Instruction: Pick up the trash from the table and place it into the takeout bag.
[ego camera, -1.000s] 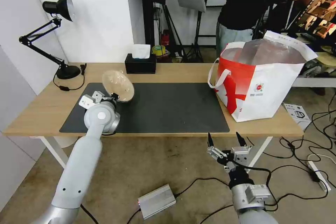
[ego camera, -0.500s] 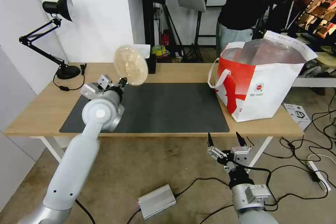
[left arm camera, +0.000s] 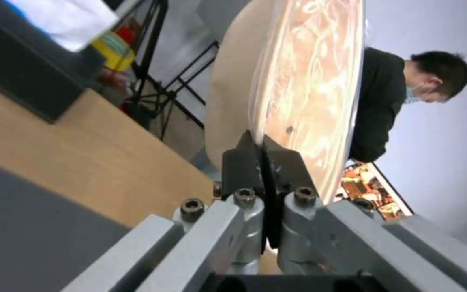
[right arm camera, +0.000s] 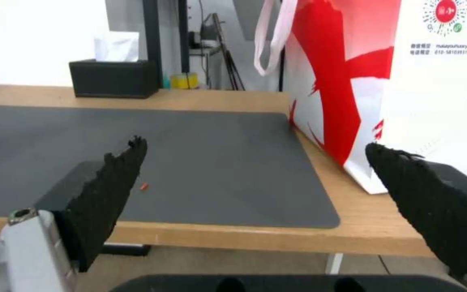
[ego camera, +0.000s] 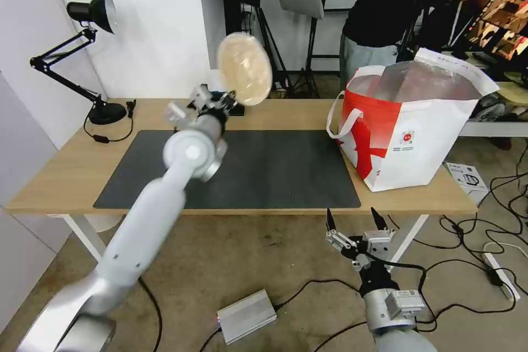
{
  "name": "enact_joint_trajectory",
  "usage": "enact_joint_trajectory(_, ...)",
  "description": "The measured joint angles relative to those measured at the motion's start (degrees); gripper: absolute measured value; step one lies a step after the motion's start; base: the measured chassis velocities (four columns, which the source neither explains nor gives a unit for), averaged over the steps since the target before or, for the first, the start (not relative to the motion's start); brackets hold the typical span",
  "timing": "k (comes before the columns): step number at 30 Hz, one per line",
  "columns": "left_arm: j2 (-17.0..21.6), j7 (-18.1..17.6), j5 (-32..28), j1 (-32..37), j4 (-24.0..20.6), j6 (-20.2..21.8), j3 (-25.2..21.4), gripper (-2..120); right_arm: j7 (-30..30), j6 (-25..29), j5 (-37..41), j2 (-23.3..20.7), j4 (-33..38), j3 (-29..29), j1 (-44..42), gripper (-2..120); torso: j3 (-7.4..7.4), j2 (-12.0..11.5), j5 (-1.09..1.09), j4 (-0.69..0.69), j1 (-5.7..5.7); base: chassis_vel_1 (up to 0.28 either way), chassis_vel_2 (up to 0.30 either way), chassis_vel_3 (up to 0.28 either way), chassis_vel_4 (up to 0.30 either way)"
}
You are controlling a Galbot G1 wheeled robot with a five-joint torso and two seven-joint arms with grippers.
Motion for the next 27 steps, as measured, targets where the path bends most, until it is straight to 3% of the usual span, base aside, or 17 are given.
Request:
enact_joint_trajectory(6,-4.17,2.13,0.53,-4.76,6.56,-1.44,3.57,0,0.0,0.0,0.0,0.0,0.0,0.0,0.0,100,0.0,0.0,0.0,0.0,0.0,0.0,0.0,0.0,0.0)
enact_joint_trajectory(11,-7.18,6.45,0.93,-8.44,12.97,-2.56,7.24,0,0.0,0.0,0.0,0.0,0.0,0.0,0.0,100,0.0,0.0,0.0,0.0,0.0,0.0,0.0,0.0,0.0)
enact_joint_trajectory(16,-9.15,10.55,1.02,-10.88,16.96,-3.22,9.66,0,0.0,0.0,0.0,0.0,0.0,0.0,0.0,100,0.0,0.0,-0.01,0.0,0.0,0.0,0.0,0.0,0.0)
enact_joint_trajectory(27,-14.92,14.5,3.56,-14.78,24.35,-5.69,12.51,0,0.0,0.0,0.0,0.0,0.0,0.0,0.0,100,0.0,0.0,0.0,-0.01,0.0,0.0,0.0,0.0,0.0)
